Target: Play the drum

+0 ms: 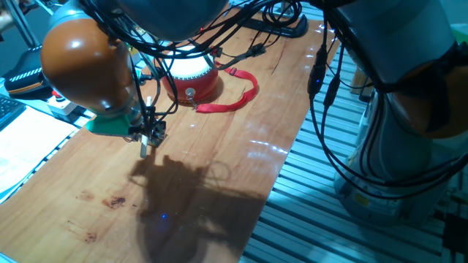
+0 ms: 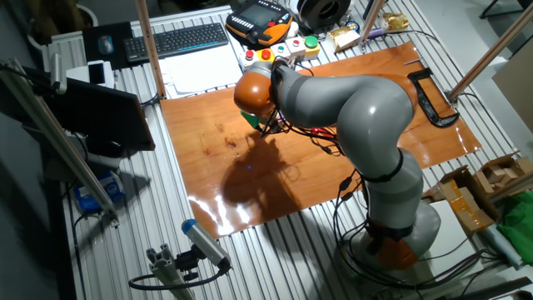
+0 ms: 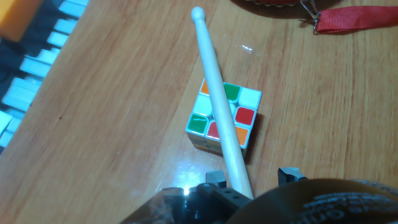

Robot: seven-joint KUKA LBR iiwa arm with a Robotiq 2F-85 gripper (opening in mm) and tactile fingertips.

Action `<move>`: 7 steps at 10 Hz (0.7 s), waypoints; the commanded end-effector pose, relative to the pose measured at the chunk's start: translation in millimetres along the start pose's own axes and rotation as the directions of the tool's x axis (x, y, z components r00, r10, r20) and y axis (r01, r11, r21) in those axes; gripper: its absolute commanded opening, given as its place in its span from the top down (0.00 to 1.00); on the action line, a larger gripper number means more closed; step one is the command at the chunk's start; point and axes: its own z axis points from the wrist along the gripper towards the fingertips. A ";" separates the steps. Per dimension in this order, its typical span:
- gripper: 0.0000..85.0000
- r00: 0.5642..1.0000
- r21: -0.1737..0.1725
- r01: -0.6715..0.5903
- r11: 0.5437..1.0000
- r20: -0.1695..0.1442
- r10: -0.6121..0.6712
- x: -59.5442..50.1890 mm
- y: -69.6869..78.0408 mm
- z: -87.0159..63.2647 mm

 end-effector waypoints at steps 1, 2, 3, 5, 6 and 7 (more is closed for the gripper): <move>0.43 1.000 -0.004 0.006 1.000 0.001 -0.006 0.7 0.3 0.8; 0.43 1.000 -0.006 0.017 1.000 0.005 -0.017 1.8 0.7 2.3; 0.43 1.000 -0.007 0.021 1.000 0.006 -0.021 2.1 0.9 2.9; 0.44 1.000 -0.007 0.021 1.000 0.006 -0.021 3.4 1.4 4.4; 0.44 1.000 -0.006 0.024 1.000 0.004 -0.024 3.7 1.5 5.2; 0.44 1.000 -0.005 0.026 1.000 0.003 -0.026 3.7 1.6 5.4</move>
